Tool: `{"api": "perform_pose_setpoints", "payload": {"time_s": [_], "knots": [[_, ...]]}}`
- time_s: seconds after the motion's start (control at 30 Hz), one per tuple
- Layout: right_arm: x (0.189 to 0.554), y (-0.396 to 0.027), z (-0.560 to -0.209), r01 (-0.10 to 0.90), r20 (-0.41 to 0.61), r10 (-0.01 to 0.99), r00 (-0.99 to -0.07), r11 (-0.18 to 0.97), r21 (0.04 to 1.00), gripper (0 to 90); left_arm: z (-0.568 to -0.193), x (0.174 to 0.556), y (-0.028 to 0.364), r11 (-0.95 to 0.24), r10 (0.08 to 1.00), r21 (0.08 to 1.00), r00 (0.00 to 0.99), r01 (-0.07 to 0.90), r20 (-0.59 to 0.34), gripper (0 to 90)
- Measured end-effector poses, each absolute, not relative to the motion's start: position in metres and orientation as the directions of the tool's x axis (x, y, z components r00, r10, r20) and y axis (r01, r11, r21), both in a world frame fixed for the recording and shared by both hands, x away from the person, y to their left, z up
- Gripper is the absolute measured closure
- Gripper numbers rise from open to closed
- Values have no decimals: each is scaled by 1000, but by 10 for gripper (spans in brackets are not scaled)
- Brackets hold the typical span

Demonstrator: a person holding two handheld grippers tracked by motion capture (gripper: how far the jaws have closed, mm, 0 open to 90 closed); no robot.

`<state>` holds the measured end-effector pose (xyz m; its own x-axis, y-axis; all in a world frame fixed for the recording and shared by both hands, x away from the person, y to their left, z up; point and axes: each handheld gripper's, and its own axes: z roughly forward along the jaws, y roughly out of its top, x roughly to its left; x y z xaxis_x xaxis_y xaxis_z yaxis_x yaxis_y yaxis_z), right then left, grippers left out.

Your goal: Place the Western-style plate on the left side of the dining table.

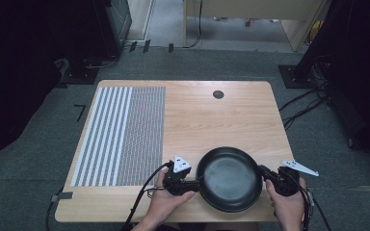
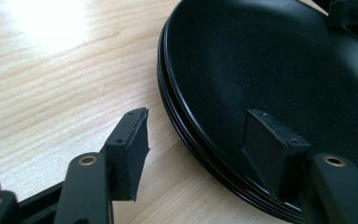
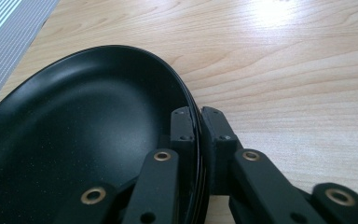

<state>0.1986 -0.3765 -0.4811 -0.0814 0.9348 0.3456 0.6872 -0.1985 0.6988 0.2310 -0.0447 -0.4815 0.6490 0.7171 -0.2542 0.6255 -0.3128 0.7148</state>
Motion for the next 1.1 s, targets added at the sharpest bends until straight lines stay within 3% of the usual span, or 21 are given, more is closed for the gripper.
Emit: {"api": "perform_pose_setpoints", "payload": {"time_s": [0.53, 1.1], "knots": [[199, -374, -484, 689, 350, 932, -98, -190, 700, 842, -484, 231, -46, -305, 657, 687, 668, 660, -350, 447], [200, -367, -486, 682, 339, 935, -105, -180, 708, 834, -485, 230, -49, -315, 661, 679, 666, 663, -345, 434]]}}
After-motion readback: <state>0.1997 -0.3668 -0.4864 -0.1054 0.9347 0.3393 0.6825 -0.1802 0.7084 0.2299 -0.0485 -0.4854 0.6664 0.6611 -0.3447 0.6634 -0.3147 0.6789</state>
